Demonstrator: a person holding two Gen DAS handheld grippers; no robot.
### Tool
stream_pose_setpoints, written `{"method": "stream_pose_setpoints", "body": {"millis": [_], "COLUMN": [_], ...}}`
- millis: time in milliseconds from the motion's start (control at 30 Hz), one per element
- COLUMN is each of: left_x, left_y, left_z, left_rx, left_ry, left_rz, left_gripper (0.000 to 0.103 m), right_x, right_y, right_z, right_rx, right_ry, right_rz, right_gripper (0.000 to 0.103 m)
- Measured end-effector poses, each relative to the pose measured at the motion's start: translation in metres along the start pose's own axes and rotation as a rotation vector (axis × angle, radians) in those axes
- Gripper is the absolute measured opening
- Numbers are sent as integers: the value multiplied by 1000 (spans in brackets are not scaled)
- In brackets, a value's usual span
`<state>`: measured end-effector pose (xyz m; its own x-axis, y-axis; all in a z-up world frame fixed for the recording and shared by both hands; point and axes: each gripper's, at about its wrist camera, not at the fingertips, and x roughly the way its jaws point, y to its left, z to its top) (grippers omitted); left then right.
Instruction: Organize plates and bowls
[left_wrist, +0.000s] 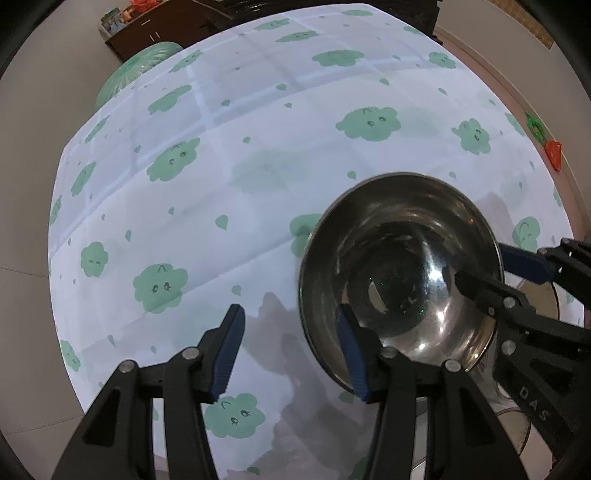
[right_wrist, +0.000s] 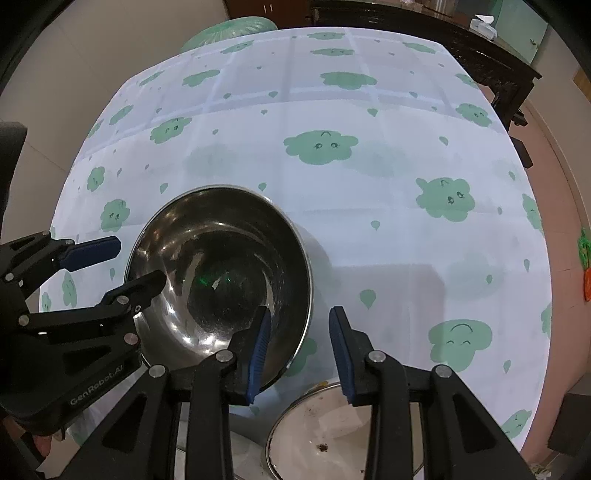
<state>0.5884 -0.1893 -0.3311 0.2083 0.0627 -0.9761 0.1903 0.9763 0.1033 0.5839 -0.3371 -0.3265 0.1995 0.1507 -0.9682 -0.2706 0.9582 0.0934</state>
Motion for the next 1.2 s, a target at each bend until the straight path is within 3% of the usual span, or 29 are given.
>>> {"method": "stream_pose_setpoints", "body": {"millis": [67,200,300,1200], "left_x": [1,4,4,-27], "left_y": [-1,-5,-10,2], "left_z": [1,2,2,-8], "left_rx": [1,12,25,23], "left_ry": [-1,12,14,-19], "left_rz": [1,-26,-19,-15], "left_gripper": [44,14,8,6], "right_x": [2,5,5,-23], "right_y": [1,2,3,15], "right_z": [0,-1,0,-3], "right_rx": [-2,-7,-9,-19], "right_ry": [5,9,8,-25], "right_rz": [0,-2,-3,2], "right_gripper": [27,18,17,15]}}
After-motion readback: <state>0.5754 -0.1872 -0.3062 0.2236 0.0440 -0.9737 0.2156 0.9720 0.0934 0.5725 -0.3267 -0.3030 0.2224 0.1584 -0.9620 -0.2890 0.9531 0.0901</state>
